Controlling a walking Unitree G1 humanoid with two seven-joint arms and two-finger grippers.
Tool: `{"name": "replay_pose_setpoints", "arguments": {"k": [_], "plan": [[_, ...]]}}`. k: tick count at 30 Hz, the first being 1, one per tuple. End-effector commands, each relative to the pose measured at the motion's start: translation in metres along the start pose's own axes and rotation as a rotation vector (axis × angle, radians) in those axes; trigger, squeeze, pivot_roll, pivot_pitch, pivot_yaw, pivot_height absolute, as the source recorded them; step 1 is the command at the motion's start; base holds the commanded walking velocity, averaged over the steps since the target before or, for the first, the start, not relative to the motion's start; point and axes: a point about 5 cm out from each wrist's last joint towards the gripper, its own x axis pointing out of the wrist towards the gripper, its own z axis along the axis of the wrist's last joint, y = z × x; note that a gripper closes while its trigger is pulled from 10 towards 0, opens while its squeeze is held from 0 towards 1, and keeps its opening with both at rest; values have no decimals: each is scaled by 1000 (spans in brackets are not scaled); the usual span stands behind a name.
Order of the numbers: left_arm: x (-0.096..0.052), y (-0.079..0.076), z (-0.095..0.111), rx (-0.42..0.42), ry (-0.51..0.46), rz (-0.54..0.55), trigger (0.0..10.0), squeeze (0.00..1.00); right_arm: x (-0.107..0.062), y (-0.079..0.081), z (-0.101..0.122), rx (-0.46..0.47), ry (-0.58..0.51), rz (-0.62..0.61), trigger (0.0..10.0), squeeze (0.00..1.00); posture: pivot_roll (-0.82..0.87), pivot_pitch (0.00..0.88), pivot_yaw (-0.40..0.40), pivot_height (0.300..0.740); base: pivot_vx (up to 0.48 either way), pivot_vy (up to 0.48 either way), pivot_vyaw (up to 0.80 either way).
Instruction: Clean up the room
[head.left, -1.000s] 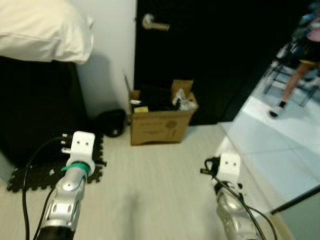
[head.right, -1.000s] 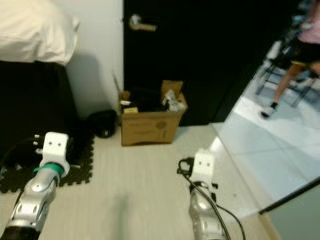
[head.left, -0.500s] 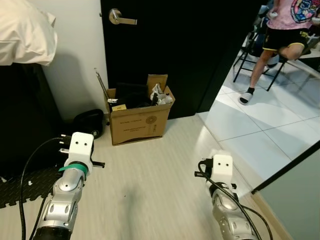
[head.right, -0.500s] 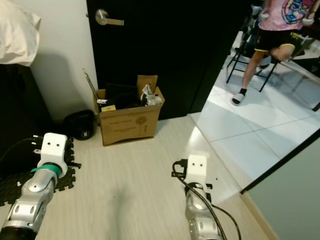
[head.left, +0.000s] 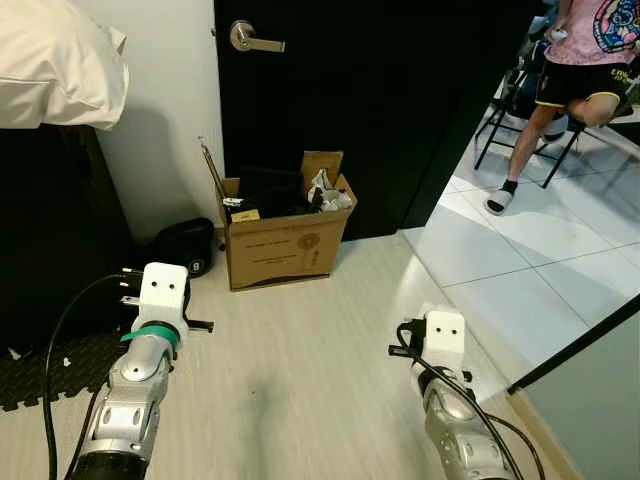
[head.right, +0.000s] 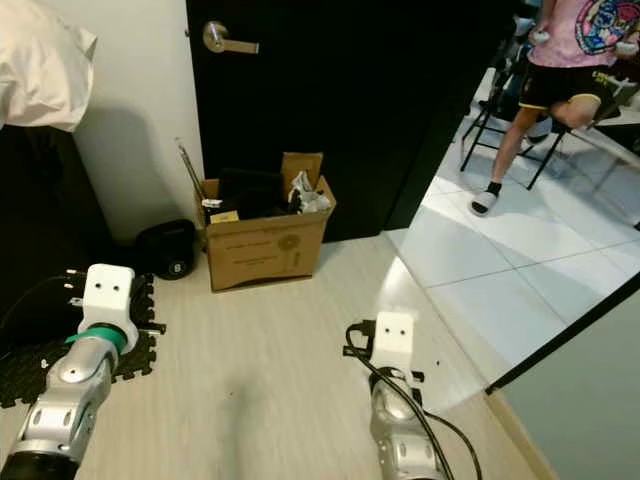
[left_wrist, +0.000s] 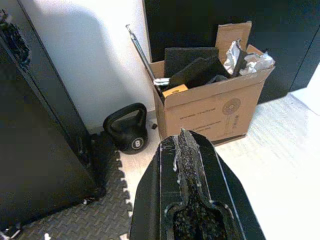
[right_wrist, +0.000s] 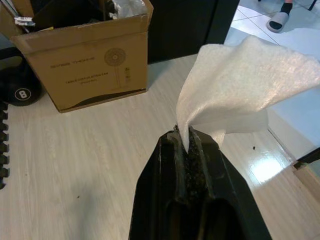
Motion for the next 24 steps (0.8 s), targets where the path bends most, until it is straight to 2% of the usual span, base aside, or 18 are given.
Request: {"name": "replay_pose_setpoints", "arguments": {"k": [1, 11, 24], "plan": [[-1, -4, 1, -20, -13, -12, 10000, 0, 1, -3, 1, 0, 4, -7, 10000, 0, 129, 20, -24, 740, 311, 0, 0], [-1, -1, 2, -26, -18, -7, 10000, 0, 1, -4, 3, 0, -16, -3, 10000, 0, 130, 9, -18, 740, 317, 0, 0], [-1, -5, 2, -32, -22, -21, 10000, 0, -2, -2, 4, 10, -35, 20, 10000, 0, 121, 0, -22, 740, 334, 0, -724]]}}
